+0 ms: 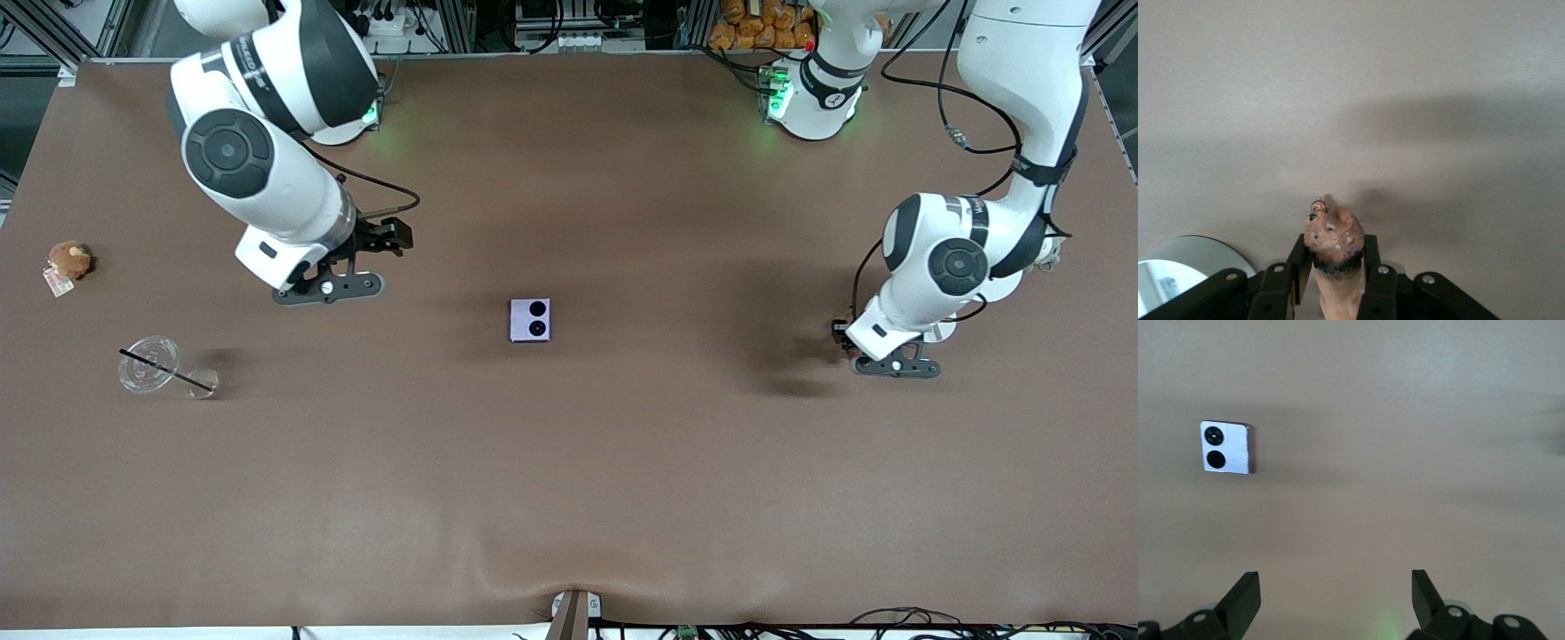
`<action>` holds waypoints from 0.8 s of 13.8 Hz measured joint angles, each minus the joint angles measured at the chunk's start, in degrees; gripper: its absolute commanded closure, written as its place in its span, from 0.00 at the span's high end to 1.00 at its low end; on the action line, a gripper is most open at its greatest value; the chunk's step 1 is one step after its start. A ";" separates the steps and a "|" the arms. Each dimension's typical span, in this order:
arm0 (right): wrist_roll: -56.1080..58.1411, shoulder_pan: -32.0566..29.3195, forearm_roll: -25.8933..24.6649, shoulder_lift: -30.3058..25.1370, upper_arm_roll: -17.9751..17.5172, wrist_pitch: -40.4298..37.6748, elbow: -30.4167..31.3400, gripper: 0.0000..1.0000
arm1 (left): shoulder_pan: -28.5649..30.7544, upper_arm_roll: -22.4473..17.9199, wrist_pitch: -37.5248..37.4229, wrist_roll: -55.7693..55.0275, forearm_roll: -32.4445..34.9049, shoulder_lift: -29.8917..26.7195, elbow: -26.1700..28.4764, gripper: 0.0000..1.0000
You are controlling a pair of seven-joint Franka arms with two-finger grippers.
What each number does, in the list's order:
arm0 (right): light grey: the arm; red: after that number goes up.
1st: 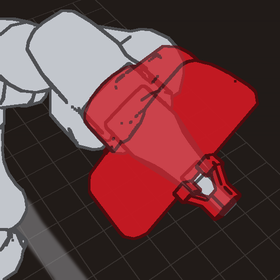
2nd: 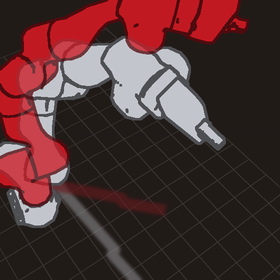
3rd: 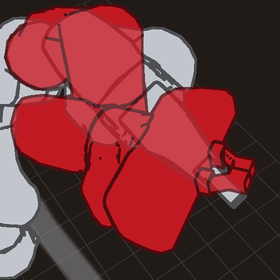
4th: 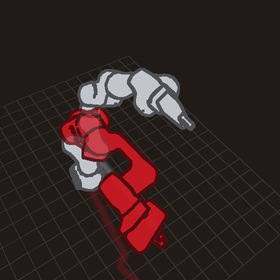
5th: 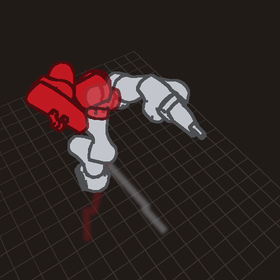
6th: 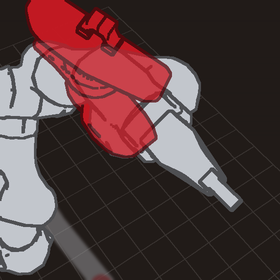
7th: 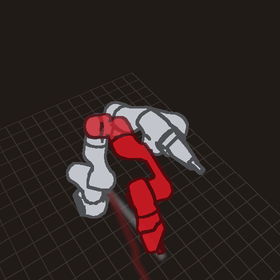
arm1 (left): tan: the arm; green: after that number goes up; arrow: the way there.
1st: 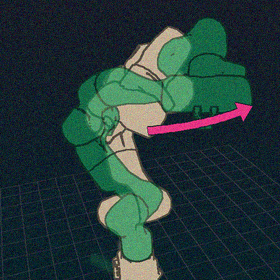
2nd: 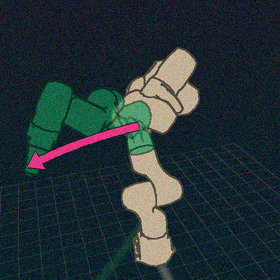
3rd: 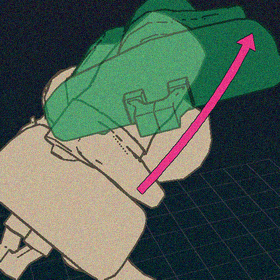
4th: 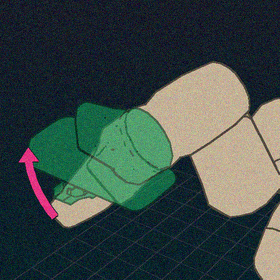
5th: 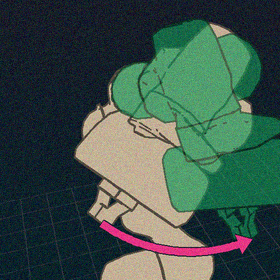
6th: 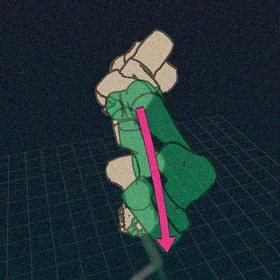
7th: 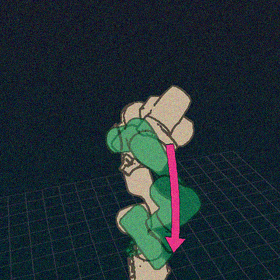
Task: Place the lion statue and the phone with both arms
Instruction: 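Carry the lion figurine with the left gripper toward the white cup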
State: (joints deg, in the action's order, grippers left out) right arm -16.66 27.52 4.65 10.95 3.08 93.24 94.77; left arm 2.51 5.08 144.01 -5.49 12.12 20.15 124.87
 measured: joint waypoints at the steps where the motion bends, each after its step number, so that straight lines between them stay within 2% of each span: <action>1: -0.28 0.05 1.44 0.66 0.00 1.38 0.02 1.00 | 0.53 0.01 0.01 0.53 0.00 0.02 0.00 0.00; 2: -1.04 0.08 2.49 1.45 0.01 2.97 0.02 1.00 | 0.71 0.01 0.02 0.73 0.00 0.09 0.00 0.04; 3: -1.95 0.14 3.15 2.34 0.01 4.48 0.01 1.00 | 0.69 0.07 0.02 0.71 0.00 0.22 0.00 0.16; 4: -3.12 0.36 3.46 3.28 0.00 5.98 -0.06 1.00 | 0.62 0.17 0.04 0.63 0.00 0.41 0.00 0.99; 11: -9.24 7.14 3.74 13.38 -0.07 21.69 -0.75 1.00 | 0.56 0.38 -0.64 0.57 0.00 0.64 -1.72 1.00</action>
State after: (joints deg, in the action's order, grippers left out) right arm -25.90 34.65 8.38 24.33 3.01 114.93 94.02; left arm 3.08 5.46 143.37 -4.92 12.12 20.79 123.14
